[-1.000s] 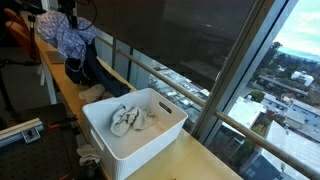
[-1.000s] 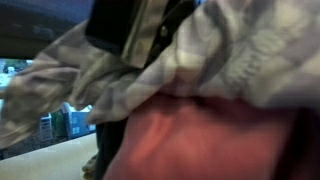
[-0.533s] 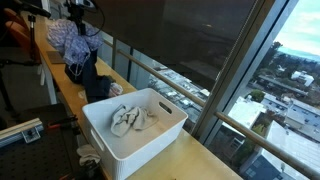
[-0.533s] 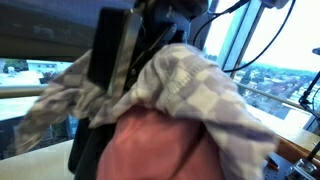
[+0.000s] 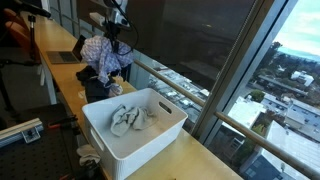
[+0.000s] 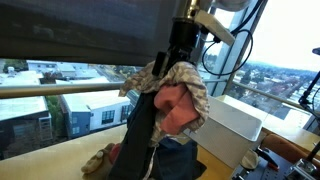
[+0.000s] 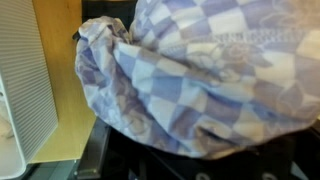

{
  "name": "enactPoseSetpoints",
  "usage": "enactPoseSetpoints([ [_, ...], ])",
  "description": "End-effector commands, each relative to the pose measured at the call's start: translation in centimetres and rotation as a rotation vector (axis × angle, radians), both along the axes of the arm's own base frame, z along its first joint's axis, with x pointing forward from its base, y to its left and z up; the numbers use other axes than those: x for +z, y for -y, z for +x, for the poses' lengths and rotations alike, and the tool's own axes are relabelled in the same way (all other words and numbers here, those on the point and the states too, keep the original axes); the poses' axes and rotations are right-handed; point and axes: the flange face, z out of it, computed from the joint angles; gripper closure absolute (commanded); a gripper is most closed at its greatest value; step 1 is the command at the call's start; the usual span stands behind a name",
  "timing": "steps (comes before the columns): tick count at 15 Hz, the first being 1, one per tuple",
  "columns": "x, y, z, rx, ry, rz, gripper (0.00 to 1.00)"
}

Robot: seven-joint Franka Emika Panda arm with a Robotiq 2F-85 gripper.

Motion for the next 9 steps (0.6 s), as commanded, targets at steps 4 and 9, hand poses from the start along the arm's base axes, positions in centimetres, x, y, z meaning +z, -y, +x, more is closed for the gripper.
enactPoseSetpoints([
  [4,-8.6,0.4,0.7,-0.045,-0.104,0.050,0.50],
  [9,-8.5,2.6,-0.9,-0.034,-0.112,0.046,0.20],
])
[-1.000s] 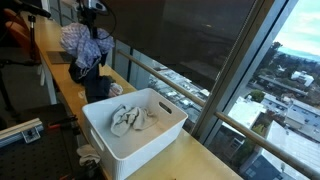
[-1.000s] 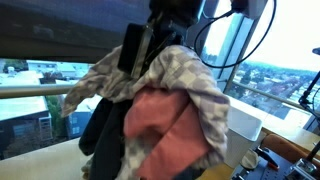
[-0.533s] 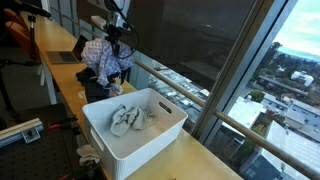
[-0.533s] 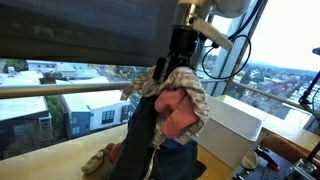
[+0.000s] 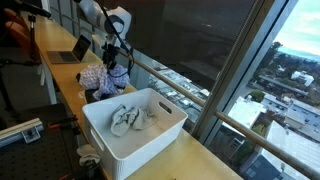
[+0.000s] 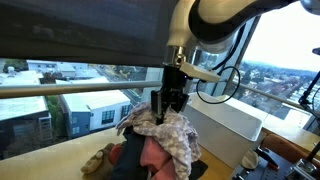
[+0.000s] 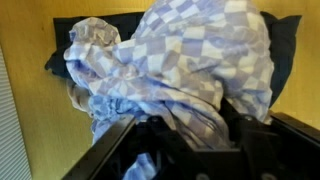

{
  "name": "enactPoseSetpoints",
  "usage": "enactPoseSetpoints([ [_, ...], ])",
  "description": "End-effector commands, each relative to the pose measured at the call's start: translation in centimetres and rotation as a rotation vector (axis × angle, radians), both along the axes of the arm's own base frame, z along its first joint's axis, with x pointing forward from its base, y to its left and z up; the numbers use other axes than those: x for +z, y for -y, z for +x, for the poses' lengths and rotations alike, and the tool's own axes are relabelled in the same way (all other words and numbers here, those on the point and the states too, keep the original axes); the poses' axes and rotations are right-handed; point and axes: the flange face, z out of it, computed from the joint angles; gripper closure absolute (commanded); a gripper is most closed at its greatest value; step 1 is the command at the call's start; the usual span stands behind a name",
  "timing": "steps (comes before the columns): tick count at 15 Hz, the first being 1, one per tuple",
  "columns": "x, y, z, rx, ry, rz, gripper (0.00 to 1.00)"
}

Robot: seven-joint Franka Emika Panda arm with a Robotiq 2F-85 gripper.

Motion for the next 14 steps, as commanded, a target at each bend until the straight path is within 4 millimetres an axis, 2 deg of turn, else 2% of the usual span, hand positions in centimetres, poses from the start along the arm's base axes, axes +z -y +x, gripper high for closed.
enactPoseSetpoints([
  [1,2.6,2.8,-1.1,0.004,0.009,0.024,0.14],
  [2,3.4,4.0,-1.3,0.000,0.013,0.028,0.06],
  [3,5.0,7.0,-1.4,-0.013,0.034,0.032,0.01],
  [4,5.8,8.6,-1.2,-0.019,0.049,0.030,0.00],
  [6,7.7,13.0,-0.7,-0.045,0.084,0.019,0.00],
  [9,10.4,21.4,0.1,-0.112,0.125,0.021,0.00],
  [11,11.0,27.7,0.4,-0.154,0.143,0.016,0.00],
  [14,9.7,34.8,1.3,-0.204,0.145,0.021,0.00],
])
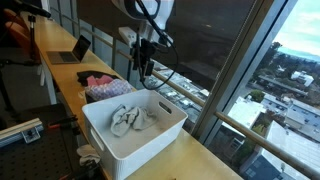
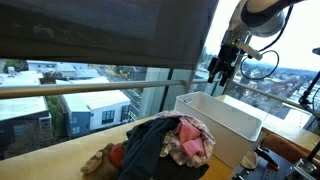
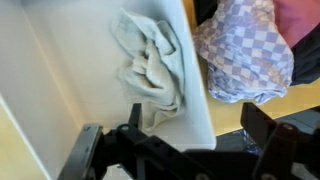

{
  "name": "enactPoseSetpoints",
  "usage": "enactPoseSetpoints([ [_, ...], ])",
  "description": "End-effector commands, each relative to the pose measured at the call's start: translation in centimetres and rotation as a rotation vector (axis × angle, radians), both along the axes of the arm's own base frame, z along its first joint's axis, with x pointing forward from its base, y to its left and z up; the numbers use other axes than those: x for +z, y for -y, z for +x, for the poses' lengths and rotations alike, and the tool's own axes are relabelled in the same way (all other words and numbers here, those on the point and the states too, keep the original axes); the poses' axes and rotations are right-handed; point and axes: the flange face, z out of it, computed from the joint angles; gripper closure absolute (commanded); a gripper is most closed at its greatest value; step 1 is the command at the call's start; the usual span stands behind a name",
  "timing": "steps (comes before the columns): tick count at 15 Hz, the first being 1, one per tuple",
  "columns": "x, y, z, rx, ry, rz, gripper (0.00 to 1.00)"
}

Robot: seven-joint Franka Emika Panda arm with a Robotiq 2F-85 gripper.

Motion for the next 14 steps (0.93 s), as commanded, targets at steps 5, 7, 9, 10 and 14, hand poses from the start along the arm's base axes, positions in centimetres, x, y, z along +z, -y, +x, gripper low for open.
enactPoseSetpoints([
  [5,-5.9,9.5,1.1,-0.067,0.006,0.049,0.00],
  [7,-8.6,9.1,1.7,-0.069,0.000,0.048,0.00],
  [9,-11.7,8.2,2.3,-0.070,-0.015,0.055,0.00],
  [10,-13.3,7.7,2.5,-0.068,-0.027,0.057,0.00],
  [14,-19.5,5.9,3.4,-0.058,-0.072,0.069,0.00],
])
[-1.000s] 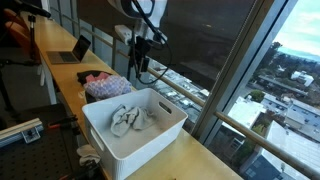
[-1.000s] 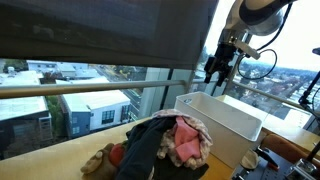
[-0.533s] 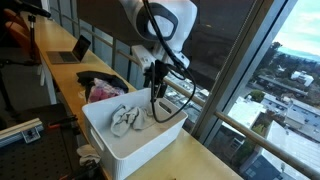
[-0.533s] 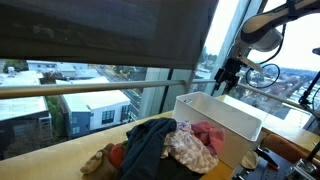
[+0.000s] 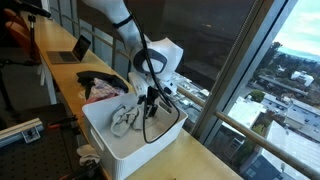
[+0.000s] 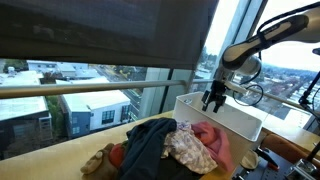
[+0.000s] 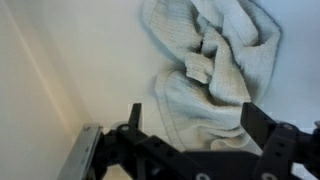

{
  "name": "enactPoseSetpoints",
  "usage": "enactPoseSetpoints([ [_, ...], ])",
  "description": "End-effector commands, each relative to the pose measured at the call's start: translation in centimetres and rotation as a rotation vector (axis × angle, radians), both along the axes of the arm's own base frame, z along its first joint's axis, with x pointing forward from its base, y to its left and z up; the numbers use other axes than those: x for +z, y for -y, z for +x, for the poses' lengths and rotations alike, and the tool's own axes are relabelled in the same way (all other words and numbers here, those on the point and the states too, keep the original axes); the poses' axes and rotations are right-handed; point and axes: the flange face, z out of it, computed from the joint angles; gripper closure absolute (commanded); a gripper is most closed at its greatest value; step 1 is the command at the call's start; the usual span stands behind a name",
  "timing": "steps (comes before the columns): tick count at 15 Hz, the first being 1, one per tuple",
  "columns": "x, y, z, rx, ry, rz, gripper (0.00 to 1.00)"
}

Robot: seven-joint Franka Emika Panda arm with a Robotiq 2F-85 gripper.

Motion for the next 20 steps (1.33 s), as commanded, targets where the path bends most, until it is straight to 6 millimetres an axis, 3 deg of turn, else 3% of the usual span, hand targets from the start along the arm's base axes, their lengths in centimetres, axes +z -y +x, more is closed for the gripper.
enactPoseSetpoints([
  [1,-4.4,-1.5,2.2,-0.001,-0.018,0.034,0.00],
  [6,-9.4,-2.5,5.6,-0.004,-0.052,0.057,0.00],
  [9,-11.8,-2.8,6.5,-0.003,-0.074,0.061,0.00],
  [10,-12.5,-2.7,6.6,-0.006,-0.086,0.060,0.25],
  [11,-12.8,-2.6,6.6,-0.006,-0.099,0.056,0.26],
  [15,-10.7,-2.1,6.9,-0.016,-0.137,0.055,0.57],
  [20,-4.8,-0.4,6.2,-0.037,-0.138,0.045,0.95],
])
